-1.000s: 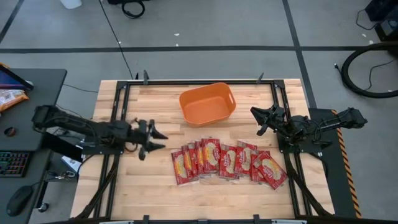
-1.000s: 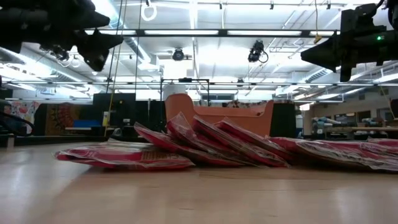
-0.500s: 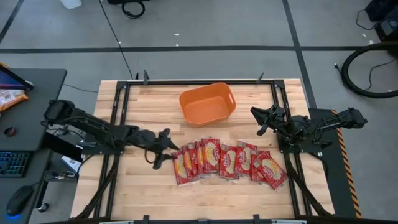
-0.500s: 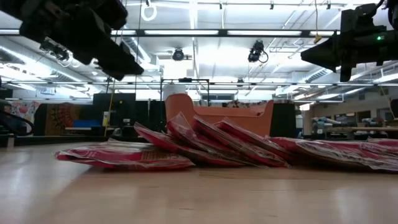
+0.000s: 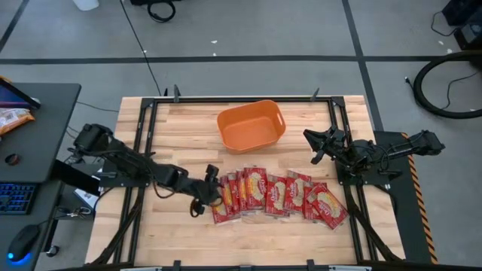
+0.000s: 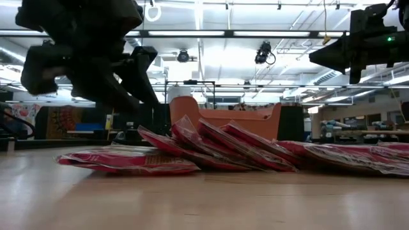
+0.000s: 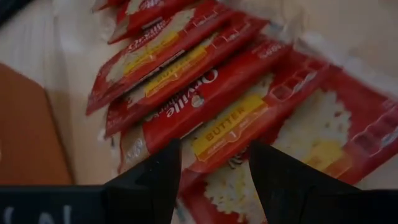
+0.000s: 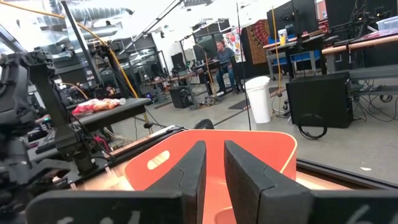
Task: Sort popcorn bags into baskets
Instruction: Put the red popcorn bag into the orange bin
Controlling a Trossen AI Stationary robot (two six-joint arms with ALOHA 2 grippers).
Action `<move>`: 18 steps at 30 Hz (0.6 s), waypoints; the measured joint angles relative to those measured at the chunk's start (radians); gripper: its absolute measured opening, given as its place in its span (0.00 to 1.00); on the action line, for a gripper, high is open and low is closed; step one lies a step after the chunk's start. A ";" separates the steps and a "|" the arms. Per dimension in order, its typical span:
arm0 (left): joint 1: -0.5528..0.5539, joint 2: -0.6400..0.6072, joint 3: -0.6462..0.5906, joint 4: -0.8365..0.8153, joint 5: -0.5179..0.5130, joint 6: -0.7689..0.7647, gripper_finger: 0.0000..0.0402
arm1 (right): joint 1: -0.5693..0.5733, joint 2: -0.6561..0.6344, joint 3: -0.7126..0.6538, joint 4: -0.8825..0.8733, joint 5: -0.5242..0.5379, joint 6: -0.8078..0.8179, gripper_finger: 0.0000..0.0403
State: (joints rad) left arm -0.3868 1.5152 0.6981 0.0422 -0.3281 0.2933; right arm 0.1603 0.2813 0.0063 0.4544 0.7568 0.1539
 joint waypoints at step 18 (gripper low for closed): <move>-0.026 0.187 0.026 0.038 -0.147 0.468 0.48 | 0.000 0.000 0.000 0.001 0.000 0.000 0.15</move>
State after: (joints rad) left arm -0.4126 1.7017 0.7244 0.0799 -0.4753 0.7617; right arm 0.1601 0.2813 0.0063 0.4549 0.7570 0.1539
